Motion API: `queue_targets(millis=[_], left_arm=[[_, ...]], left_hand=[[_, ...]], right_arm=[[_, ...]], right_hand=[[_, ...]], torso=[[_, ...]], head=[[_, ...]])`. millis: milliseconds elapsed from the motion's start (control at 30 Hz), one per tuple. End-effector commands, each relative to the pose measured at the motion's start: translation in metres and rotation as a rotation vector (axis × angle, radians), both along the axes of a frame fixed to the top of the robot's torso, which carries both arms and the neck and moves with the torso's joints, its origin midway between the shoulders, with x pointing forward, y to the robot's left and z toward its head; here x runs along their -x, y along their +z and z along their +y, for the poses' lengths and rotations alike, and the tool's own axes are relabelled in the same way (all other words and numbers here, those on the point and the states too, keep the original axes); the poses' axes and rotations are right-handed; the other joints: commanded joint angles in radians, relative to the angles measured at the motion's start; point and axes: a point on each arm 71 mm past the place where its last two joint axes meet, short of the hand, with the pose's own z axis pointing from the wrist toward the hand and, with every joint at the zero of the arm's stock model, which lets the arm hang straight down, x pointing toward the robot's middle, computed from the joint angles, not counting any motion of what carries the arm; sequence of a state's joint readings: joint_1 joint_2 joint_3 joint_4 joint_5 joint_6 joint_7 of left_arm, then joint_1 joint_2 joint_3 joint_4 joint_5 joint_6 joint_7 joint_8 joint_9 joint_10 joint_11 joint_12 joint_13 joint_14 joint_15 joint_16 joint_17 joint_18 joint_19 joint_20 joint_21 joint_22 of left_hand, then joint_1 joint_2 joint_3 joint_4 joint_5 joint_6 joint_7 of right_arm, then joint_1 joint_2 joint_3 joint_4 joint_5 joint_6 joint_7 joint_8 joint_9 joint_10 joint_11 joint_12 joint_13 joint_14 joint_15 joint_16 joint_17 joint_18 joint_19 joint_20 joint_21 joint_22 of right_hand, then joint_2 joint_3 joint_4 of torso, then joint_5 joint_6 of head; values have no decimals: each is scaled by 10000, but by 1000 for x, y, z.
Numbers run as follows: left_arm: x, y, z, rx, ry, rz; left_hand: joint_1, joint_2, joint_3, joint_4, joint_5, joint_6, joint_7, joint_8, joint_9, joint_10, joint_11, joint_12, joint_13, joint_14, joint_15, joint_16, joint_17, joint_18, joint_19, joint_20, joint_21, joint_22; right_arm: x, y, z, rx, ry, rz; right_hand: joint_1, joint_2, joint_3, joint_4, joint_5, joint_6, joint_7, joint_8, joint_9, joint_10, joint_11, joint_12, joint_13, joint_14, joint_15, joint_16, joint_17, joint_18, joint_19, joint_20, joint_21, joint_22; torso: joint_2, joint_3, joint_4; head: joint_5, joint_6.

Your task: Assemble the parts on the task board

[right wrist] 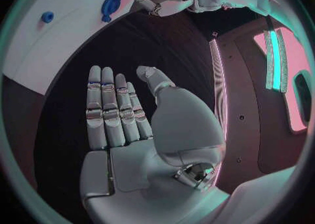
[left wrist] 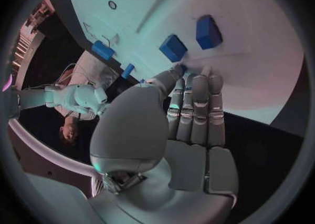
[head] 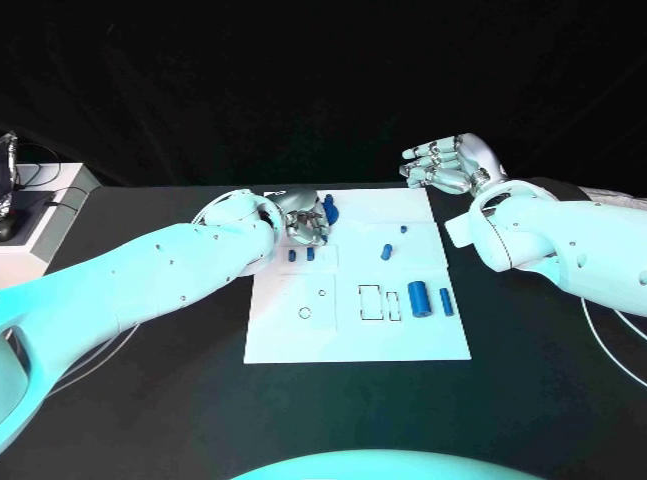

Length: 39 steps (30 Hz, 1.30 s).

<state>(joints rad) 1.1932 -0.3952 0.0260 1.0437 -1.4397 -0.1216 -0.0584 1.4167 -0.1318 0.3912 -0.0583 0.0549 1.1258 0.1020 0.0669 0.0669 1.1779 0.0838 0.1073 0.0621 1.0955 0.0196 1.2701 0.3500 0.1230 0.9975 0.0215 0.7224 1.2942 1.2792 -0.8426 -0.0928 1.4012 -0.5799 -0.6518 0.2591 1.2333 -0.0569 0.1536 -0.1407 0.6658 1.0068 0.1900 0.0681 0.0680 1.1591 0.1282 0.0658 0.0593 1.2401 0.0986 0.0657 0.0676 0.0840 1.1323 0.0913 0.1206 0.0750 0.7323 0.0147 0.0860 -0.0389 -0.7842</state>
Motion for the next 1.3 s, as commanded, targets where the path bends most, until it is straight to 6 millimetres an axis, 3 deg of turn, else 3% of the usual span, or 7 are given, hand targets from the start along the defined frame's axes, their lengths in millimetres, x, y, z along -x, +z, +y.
queue_targets(millis=[33, 300, 633, 1000, 1300], left_arm=[[0, -3, -2, -132, -79, 267], [0, -6, -3, -170, -64, 390], [1, -7, -5, -37, -89, 387], [0, -1, -2, 673, 39, -243], [1, 5, 5, 1446, 267, -682]], left_hand=[[17, 137, 53, -12, -20, 16, 44, -39, -4, 77, -25, -37, 7, 10, -61, 50, -17, 150, 12, -45, 53, 26], [69, 323, 96, -173, -21, 76, 72, -46, -10, 240, -79, -50, 9, 58, -104, 77, -35, 157, 19, -82, 130, 140], [11, 378, 70, -227, -22, 112, 58, -40, -5, 327, -105, -106, 10, 104, -122, 90, -33, 170, 32, -79, 147, 186], [169, 651, 140, -435, -8, 1107, -38, 2, 61, 1196, -447, 24, 53, 652, -418, 127, 55, 184, 308, -284, 297, 227], [31, 696, 402, -672, -10, 1267, -32, -34, 27, 1479, -470, -285, 60, 961, -468, -206, 320, 224, 436, -344, 415, 236]], right_arm=[[1, 0, 2, 7, 200, -36], [1, 1, 3, -3, 229, -34], [2, 1, 3, -7, 237, -35], [2, 1, 3, -7, 237, -34], [2, 1, 2, -3, 222, -33]], right_hand=[[37, -14, 34, 2, -18, -55, 20, -64, -8, -47, 19, -46, -14, -48, -29, -41, -15, 175, 9, 43, -19, -8], [37, -14, 34, 2, -18, -55, 20, -64, -8, -47, 19, -46, -14, -48, -29, -41, -15, 175, 9, 43, -19, -8], [30, -7, 32, 3, -4, -42, 15, -64, -7, -39, 14, -46, -14, -43, -32, -41, -15, 174, 7, 40, -10, -9], [30, -7, 32, 3, -4, -42, 15, -64, -7, -39, 14, -46, -14, -43, -32, -41, -15, 174, 7, 40, -10, -9], [30, -7, 32, 3, -4, -42, 15, -64, -7, -39, 14, -46, -14, -43, -32, -41, -15, 174, 7, 40, -10, -9]], torso=[[12, 3, -8], [14, 4, -7], [-17, 3, 11], [-11, -6, 12], [-11, -15, 11]], head=[[-17, -11], [-52, -48], [-67, -69], [-38, -46], [-41, -28]])
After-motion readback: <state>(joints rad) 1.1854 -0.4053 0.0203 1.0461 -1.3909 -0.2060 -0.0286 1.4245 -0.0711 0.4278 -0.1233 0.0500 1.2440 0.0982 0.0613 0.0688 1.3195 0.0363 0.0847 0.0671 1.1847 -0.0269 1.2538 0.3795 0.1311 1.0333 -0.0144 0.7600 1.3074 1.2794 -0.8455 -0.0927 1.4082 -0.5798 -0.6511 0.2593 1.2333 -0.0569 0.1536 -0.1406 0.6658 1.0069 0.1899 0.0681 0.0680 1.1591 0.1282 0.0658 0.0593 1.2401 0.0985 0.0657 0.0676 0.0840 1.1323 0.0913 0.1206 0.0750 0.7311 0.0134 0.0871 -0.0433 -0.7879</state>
